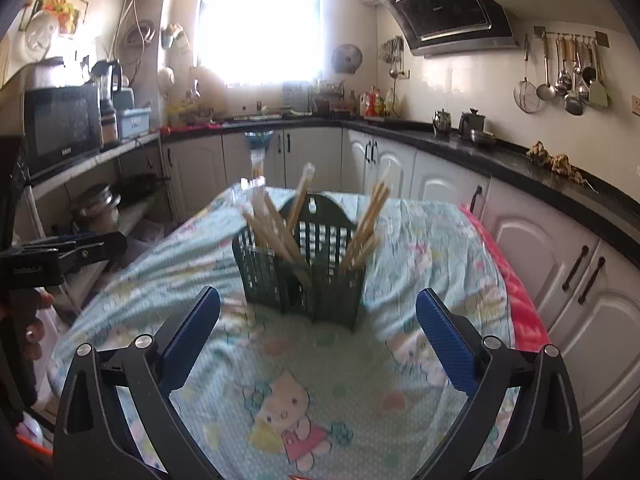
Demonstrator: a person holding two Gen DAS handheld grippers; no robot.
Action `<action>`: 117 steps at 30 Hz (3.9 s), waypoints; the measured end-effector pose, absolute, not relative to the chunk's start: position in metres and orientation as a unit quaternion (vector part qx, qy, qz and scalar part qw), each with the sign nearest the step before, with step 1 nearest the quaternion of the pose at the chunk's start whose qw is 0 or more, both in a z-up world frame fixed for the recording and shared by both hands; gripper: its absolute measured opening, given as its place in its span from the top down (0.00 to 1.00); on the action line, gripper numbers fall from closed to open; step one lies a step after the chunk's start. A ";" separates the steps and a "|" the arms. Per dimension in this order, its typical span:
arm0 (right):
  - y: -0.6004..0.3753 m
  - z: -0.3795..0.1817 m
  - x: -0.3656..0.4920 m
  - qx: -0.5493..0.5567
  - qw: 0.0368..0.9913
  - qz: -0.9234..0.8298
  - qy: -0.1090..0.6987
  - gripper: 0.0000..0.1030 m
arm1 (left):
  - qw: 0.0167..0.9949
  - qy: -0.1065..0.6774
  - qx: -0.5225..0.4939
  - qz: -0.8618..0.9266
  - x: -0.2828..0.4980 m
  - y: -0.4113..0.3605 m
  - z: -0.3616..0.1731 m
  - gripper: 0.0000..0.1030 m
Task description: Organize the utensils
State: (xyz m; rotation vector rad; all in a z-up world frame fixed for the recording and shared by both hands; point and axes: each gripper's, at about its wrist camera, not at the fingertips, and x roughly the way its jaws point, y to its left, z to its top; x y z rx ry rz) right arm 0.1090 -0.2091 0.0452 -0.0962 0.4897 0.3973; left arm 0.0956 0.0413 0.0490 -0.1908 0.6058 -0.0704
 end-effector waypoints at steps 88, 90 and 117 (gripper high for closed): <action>-0.214 -0.012 0.050 -0.039 0.982 0.132 0.131 0.06 | 0.975 0.207 -0.073 -0.018 0.052 0.008 0.002 0.10; -0.215 -0.012 0.050 -0.039 0.982 0.132 0.131 0.06 | 0.975 0.207 -0.074 -0.018 0.052 0.008 0.001 0.10; -0.219 -0.009 0.053 -0.031 0.983 0.120 0.132 0.06 | 0.969 0.238 -0.072 0.013 0.060 0.008 -0.005 0.10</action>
